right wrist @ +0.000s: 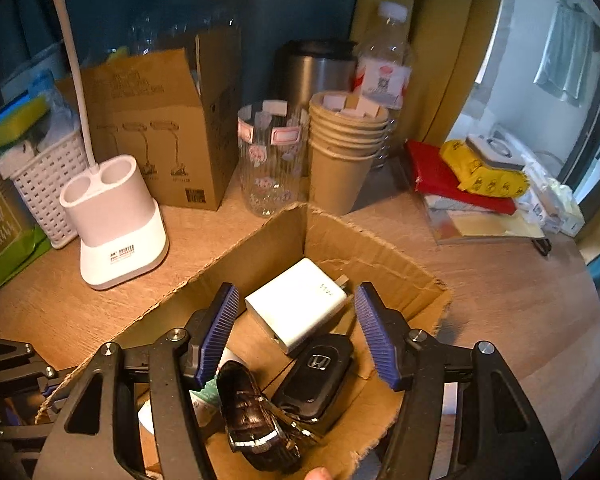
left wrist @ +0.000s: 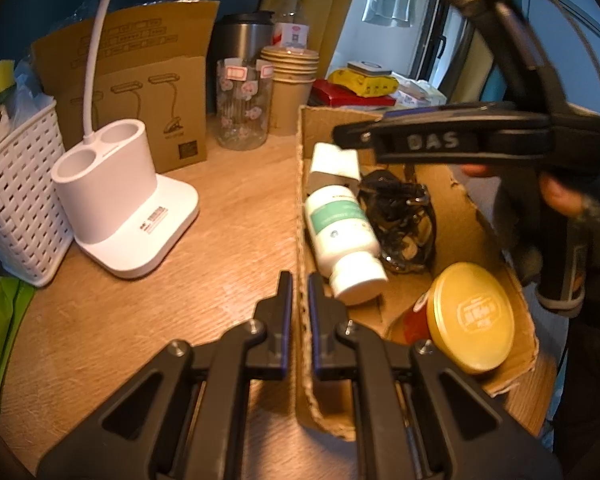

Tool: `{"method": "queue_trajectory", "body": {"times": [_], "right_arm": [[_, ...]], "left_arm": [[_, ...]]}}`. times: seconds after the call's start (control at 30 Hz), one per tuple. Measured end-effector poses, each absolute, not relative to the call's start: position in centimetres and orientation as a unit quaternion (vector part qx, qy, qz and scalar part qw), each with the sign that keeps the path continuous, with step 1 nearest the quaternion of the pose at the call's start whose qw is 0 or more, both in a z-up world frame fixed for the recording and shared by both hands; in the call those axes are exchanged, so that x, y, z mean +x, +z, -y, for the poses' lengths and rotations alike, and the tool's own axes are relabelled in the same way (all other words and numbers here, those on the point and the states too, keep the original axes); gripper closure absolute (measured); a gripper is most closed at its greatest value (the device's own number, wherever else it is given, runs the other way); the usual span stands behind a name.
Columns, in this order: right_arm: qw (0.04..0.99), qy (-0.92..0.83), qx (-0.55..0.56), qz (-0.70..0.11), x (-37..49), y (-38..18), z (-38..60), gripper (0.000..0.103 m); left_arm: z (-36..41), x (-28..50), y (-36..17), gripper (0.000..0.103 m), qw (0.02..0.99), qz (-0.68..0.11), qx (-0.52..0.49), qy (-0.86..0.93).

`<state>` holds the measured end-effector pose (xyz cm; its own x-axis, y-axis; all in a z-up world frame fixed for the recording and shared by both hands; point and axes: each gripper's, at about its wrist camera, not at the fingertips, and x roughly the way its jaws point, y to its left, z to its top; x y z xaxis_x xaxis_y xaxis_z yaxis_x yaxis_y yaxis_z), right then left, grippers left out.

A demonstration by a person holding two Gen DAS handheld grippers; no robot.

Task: Organize rigid objects
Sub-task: 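Carry the charger over the box and open the right gripper, then move the right gripper back to the black flashlight on the desk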

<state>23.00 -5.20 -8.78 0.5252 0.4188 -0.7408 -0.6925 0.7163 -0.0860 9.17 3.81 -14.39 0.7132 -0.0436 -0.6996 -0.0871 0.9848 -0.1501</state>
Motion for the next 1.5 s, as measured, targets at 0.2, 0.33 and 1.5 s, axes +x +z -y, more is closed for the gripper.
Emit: {"method": "queue_trajectory", "body": {"times": [0.2, 0.33, 1.5], "right_arm": [[0.874, 0.307, -0.163, -0.34, 22.0, -6.9, 7.6, 0.037], [0.887, 0.292, -0.146, -0.328, 21.4, -5.9, 9.3, 0.037], [0.919, 0.219, -0.092, -0.315, 18.3, -5.7, 18.9, 0.037]], "left_arm": [[-3.9, 9.2, -14.4, 0.096, 0.922, -0.378, -0.086, 0.012], [-4.0, 9.2, -14.4, 0.096, 0.922, -0.378, -0.085, 0.013], [-4.3, 9.1, -14.4, 0.096, 0.923, -0.375, -0.081, 0.016]]}}
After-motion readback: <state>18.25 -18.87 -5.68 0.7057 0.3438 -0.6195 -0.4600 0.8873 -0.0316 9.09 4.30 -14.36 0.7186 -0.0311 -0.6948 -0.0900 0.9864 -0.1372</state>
